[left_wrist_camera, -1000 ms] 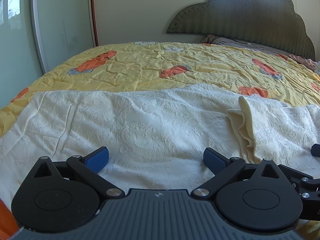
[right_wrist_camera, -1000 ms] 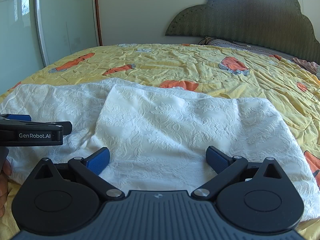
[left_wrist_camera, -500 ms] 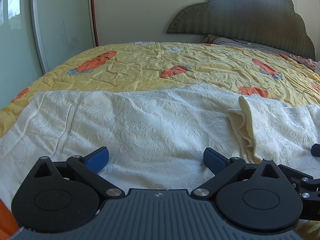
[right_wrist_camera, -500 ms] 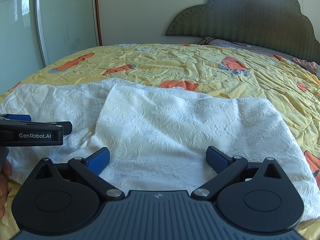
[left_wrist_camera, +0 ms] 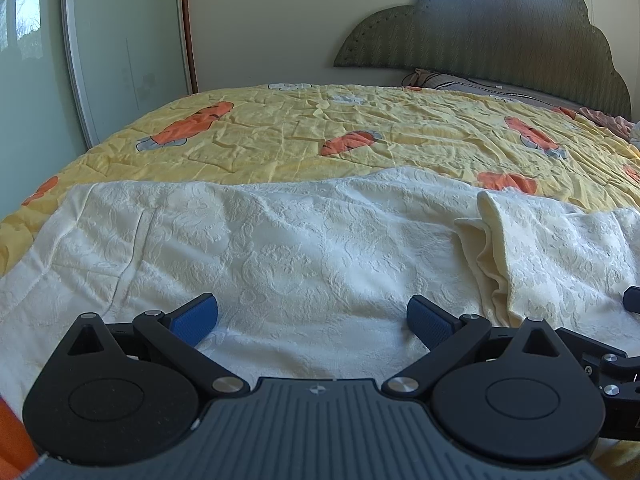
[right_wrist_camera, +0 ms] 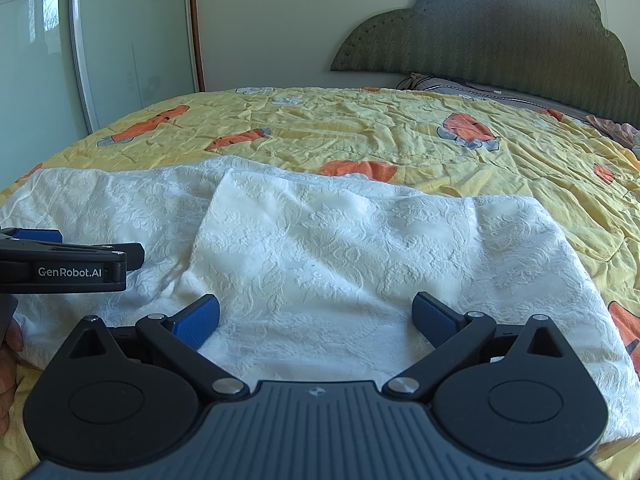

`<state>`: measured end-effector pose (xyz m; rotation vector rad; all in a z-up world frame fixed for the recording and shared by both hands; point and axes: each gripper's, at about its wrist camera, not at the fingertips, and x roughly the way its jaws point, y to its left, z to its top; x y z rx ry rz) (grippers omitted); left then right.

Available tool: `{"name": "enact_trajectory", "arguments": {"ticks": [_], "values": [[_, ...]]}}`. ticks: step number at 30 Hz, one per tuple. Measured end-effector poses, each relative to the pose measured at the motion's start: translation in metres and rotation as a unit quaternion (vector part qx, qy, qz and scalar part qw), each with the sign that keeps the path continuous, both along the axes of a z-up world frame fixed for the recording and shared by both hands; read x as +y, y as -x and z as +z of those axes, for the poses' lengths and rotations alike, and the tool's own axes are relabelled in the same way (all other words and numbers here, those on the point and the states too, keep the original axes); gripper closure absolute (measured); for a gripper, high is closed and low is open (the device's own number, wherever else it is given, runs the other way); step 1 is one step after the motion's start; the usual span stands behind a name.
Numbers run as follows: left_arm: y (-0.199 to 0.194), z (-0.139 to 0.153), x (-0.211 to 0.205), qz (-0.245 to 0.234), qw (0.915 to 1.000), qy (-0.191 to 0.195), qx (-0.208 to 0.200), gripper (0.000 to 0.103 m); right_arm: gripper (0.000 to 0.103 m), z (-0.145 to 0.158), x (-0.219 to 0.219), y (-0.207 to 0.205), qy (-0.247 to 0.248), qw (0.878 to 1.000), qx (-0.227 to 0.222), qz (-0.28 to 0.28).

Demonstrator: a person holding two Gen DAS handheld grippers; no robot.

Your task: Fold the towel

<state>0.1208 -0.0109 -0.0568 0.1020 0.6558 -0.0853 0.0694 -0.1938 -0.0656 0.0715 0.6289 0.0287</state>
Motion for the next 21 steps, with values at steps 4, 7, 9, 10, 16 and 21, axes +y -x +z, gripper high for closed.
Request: {"name": "enact_trajectory", "arguments": {"ticks": [4,7,9,10,16,21], "values": [[0.000,0.000,0.000,0.000,1.0000,0.001,0.000,0.001,0.000,0.000,0.002,0.000,0.004,1.000,0.000,-0.001],[0.000,0.000,0.000,0.000,1.0000,0.000,0.000,0.001,0.000,0.001,0.000,0.001,-0.004,1.000,0.003,-0.002],[0.000,0.000,0.000,0.000,1.0000,0.000,0.000,0.001,0.000,0.001,0.000,0.002,-0.014,1.000,0.007,-0.007],[0.000,0.000,0.000,0.000,1.0000,0.000,0.000,0.001,0.000,0.002,0.001,0.001,-0.008,1.000,0.011,-0.003],[0.004,0.007,0.005,0.005,1.0000,0.000,-0.002,0.003,0.000,0.011,0.004,0.006,0.008,1.000,0.015,0.009],[0.021,0.033,0.029,0.006,0.9999,0.014,-0.006,0.003,0.000,0.023,0.009,0.016,0.034,0.999,-0.015,0.004]]}}
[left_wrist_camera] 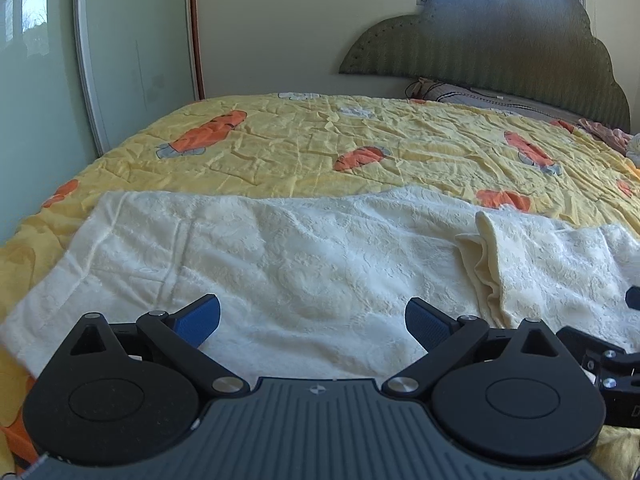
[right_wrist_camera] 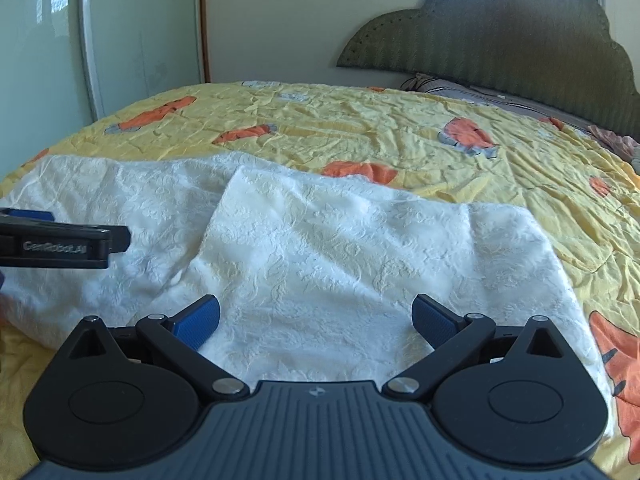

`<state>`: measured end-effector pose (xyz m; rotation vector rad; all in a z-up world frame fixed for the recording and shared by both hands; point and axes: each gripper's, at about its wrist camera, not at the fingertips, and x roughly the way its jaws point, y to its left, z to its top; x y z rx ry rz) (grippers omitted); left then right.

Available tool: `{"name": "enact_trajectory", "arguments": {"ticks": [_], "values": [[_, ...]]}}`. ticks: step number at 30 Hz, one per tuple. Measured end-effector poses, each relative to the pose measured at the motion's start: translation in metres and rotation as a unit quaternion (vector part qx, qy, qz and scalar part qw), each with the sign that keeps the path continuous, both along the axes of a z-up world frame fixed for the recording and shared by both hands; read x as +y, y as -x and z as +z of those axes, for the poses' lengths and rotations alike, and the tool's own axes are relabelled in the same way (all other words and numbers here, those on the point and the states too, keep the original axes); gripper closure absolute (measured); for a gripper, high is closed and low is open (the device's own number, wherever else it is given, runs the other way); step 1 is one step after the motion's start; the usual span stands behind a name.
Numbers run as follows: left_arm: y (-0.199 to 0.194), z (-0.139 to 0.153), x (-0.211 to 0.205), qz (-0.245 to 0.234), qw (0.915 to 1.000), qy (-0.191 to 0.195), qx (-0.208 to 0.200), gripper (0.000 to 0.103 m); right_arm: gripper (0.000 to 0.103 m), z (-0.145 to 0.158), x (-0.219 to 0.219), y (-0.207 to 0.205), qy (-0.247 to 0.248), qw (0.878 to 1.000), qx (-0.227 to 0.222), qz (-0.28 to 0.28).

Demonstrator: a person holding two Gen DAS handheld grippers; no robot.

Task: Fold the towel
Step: 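Grasp the folded pants end with the left gripper and lift it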

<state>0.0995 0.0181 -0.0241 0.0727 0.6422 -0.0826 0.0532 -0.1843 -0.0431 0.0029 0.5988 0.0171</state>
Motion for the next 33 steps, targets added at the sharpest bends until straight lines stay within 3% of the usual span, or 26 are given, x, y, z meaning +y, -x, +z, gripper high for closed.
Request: {"name": "enact_trajectory", "arguments": {"ticks": [2,4,7,11,14,16,19,21,23,26,29,31,33], "values": [[0.008,0.011,0.017,0.013,0.9999,-0.004,-0.005,0.003,0.000,0.014,0.020,0.011,0.042,0.997,-0.048,0.041],[0.016,0.021,0.038,0.034,0.9994,-0.004,-0.004,0.003,0.000,0.023,0.052,0.020,0.105,0.987,-0.083,0.094],[0.024,0.036,0.077,0.083,0.9965,0.003,0.004,0.003,0.000,0.025,0.107,0.038,0.182,0.953,-0.133,0.204],[0.030,0.048,0.135,0.155,0.9865,0.043,0.029,0.003,0.001,0.015,0.174,0.054,0.247,0.897,-0.160,0.330],[0.028,0.047,0.170,0.183,0.9764,0.099,0.056,0.004,0.002,0.005,0.214,0.057,0.293,0.863,-0.180,0.371],[0.026,0.042,0.188,0.191,0.9681,0.141,0.081,0.005,0.004,-0.001,0.232,0.054,0.317,0.850,-0.183,0.378],[0.020,0.029,0.202,0.179,0.9531,0.214,0.118,0.005,0.006,-0.006,0.250,0.047,0.336,0.843,-0.174,0.381],[0.016,0.017,0.208,0.170,0.9375,0.268,0.142,0.005,0.017,-0.010,0.256,0.045,0.344,0.840,-0.163,0.388],[0.012,0.006,0.213,0.163,0.9192,0.319,0.164,0.005,0.040,-0.013,0.263,0.040,0.348,0.836,-0.143,0.399],[0.011,0.004,0.217,0.166,0.9093,0.346,0.160,0.003,0.061,-0.022,0.274,0.036,0.365,0.826,-0.142,0.406],[0.009,-0.002,0.224,0.154,0.8840,0.408,0.167,0.003,0.081,-0.026,0.281,0.034,0.377,0.818,-0.154,0.406],[0.004,-0.005,0.224,0.139,0.8733,0.434,0.171,0.003,0.082,-0.016,0.275,0.027,0.339,0.840,-0.153,0.395],[-0.004,-0.007,0.223,0.132,0.8694,0.447,0.164,0.003,0.082,0.005,0.261,0.016,0.265,0.873,-0.137,0.386]]}}
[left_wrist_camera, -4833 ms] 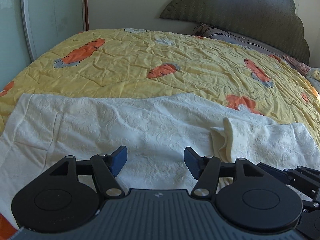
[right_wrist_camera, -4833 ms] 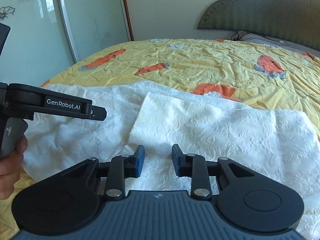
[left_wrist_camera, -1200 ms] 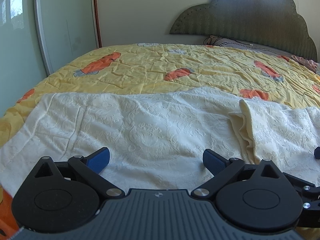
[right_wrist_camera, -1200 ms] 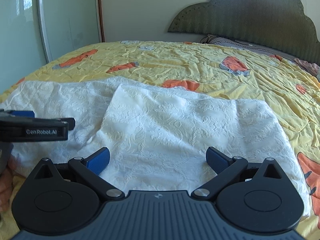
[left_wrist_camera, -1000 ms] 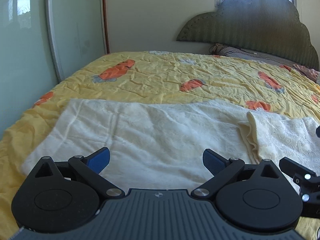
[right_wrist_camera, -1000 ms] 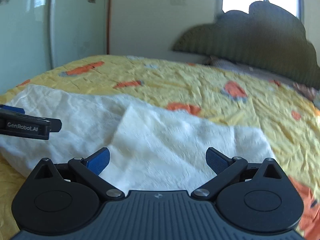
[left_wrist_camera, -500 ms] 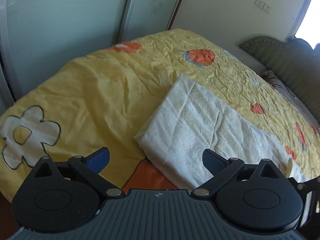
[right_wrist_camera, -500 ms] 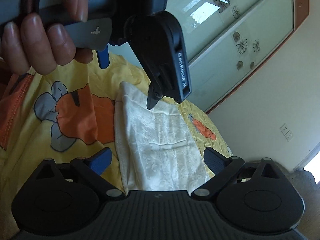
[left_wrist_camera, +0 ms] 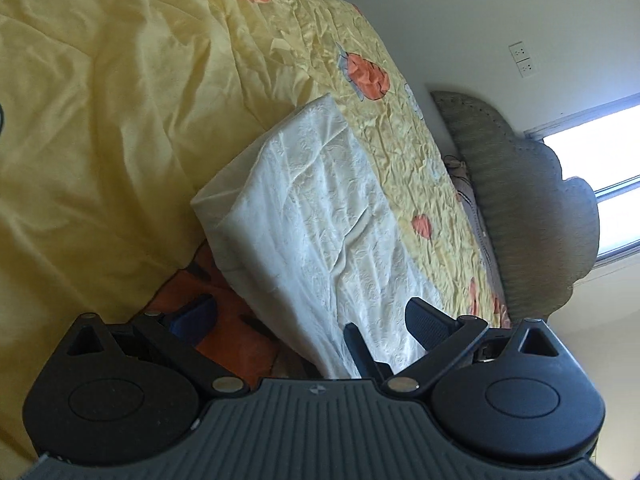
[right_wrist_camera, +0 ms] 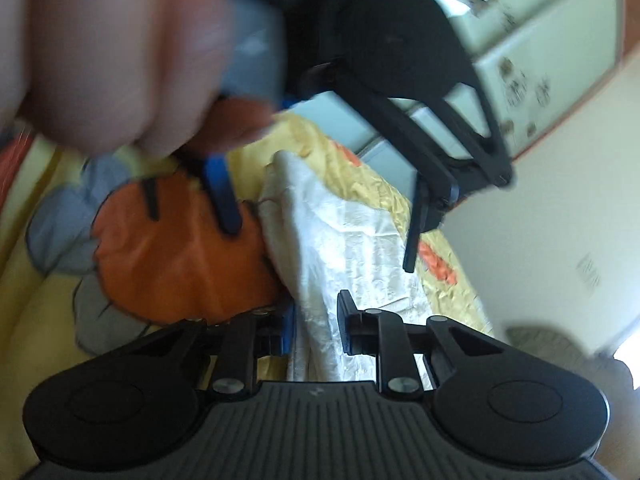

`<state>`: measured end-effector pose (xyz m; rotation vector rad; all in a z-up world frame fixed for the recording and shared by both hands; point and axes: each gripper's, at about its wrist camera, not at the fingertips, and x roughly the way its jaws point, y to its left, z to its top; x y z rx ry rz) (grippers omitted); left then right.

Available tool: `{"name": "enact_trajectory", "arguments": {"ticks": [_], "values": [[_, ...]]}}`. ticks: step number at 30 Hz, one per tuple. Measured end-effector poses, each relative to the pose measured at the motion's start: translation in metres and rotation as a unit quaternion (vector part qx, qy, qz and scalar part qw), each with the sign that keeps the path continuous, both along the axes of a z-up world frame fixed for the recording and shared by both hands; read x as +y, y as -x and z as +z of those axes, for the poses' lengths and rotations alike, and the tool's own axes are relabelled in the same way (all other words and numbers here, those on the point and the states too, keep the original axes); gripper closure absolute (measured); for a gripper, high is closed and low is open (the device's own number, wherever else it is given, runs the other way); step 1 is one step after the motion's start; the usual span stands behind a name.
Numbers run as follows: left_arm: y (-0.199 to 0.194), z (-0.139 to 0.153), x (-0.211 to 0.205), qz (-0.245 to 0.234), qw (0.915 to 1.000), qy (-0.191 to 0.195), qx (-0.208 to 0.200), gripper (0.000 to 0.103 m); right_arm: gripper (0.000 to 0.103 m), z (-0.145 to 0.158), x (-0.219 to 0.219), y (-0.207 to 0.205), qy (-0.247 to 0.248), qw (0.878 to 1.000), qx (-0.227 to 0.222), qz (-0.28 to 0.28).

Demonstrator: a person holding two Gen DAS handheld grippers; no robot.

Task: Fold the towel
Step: 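Grasp the folded pants end with the left gripper and lift it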

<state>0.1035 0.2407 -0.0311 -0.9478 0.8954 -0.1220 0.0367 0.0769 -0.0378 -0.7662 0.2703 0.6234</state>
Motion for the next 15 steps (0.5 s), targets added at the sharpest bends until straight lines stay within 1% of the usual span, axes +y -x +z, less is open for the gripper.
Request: {"name": "enact_trajectory", "arguments": {"ticks": [2,3,4,5,6,7,9,10,12,13,14,15], "values": [[-0.008,-0.002,0.000,0.009,0.9999,0.007,-0.012,0.005,0.082,0.018,-0.015,-0.009,-0.052,0.998,0.040,-0.007],[-0.012,-0.002,0.000,0.016,0.9996,0.010,-0.022,0.011,0.082,0.025,-0.021,-0.014,-0.069,0.995,0.068,-0.006],[-0.017,-0.003,0.000,0.019,0.9993,0.009,-0.031,0.014,0.082,0.032,-0.027,-0.019,-0.081,0.992,0.098,0.005],[-0.021,-0.003,0.000,0.021,0.9992,0.005,-0.033,0.015,0.082,0.041,-0.037,-0.023,-0.101,0.985,0.138,0.024],[-0.027,-0.004,0.000,0.024,0.9992,-0.001,-0.032,0.015,0.082,0.049,-0.047,-0.028,-0.121,0.977,0.172,0.029],[-0.030,-0.006,-0.001,0.027,0.9991,-0.008,-0.033,0.015,0.082,0.057,-0.054,-0.034,-0.139,0.971,0.194,0.030],[-0.035,-0.008,-0.001,0.028,0.9987,-0.019,-0.038,0.017,0.082,0.065,-0.065,-0.051,-0.171,0.962,0.214,0.012],[-0.038,-0.007,-0.001,0.029,0.9984,-0.023,-0.043,0.018,0.082,0.064,-0.067,-0.060,-0.175,0.960,0.219,-0.007],[-0.040,-0.005,-0.003,0.029,0.9972,-0.049,-0.048,0.025,0.082,0.052,-0.063,-0.076,-0.160,0.961,0.217,-0.053],[-0.043,-0.004,-0.005,0.025,0.9962,-0.071,-0.045,0.039,0.082,0.042,-0.061,-0.083,-0.145,0.961,0.226,-0.073],[-0.046,-0.002,-0.008,0.016,0.9938,-0.103,-0.040,0.063,0.082,0.031,-0.058,-0.091,-0.129,0.958,0.241,-0.084],[-0.049,-0.001,-0.013,0.004,0.9895,-0.140,-0.035,0.080,0.082,0.022,-0.058,-0.096,-0.120,0.957,0.252,-0.085]]}}
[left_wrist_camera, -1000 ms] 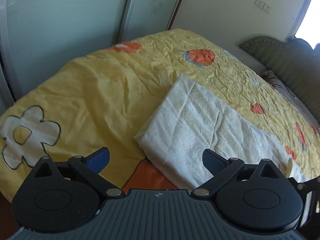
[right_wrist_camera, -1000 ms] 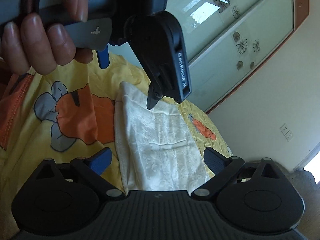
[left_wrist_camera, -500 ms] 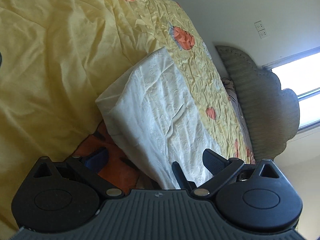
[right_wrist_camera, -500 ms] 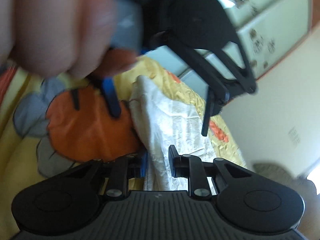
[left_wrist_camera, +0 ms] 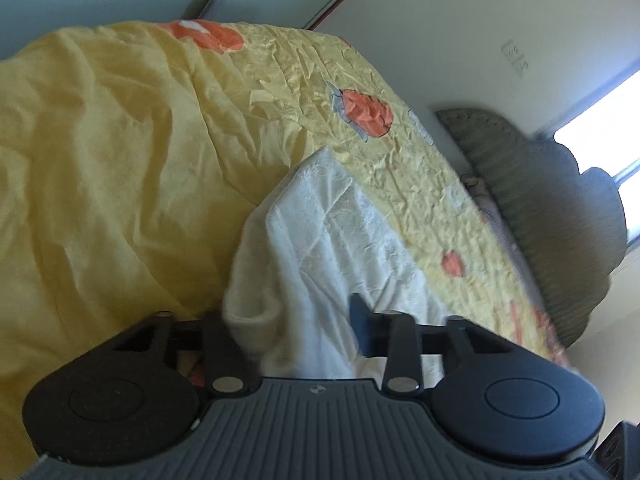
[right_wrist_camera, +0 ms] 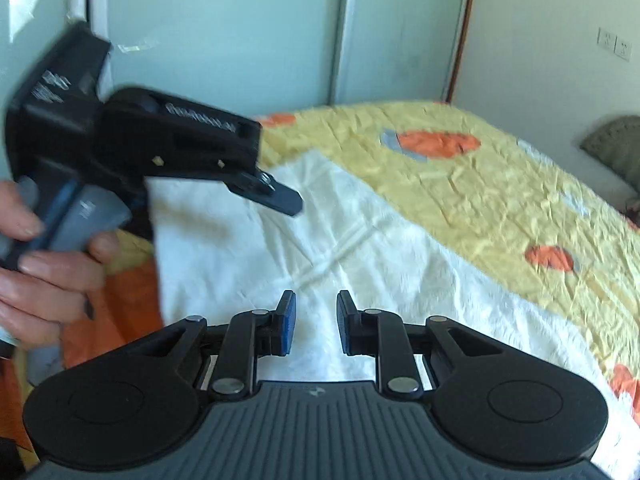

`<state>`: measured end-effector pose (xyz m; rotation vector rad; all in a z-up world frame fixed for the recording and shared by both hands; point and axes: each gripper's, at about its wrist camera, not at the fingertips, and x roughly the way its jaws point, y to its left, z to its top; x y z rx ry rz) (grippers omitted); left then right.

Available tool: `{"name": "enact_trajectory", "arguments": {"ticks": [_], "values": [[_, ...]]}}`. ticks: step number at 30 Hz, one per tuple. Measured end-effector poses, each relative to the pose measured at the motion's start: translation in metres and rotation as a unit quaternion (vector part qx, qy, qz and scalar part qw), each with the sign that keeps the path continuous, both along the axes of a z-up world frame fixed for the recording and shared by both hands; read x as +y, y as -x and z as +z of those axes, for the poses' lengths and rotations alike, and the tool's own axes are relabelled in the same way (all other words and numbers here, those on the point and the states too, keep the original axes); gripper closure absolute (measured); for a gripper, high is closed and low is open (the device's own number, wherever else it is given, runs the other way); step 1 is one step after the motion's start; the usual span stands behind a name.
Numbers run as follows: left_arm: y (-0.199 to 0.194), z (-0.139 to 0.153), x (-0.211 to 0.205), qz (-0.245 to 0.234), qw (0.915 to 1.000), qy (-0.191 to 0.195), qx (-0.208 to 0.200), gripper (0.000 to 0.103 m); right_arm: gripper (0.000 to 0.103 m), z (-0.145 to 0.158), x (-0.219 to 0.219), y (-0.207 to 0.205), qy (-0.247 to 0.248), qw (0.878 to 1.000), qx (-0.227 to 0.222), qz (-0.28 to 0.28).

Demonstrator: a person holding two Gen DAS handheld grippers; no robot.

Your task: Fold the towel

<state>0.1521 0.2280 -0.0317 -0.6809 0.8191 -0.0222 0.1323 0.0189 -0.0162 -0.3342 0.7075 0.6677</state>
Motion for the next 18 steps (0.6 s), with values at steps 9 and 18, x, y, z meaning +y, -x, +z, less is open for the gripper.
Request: {"name": "enact_trajectory", "arguments": {"ticks": [9,18], "values": [[0.035,0.059,-0.060,-0.019,0.9856,-0.145,-0.085,0.088,0.081,0.016,-0.038,-0.012,-0.142,0.988,-0.003,-0.058],[0.067,0.115,-0.156,-0.079,0.9709,-0.150,-0.170,0.088,0.081,0.042,-0.113,0.006,-0.310,0.947,0.003,-0.087]]}}
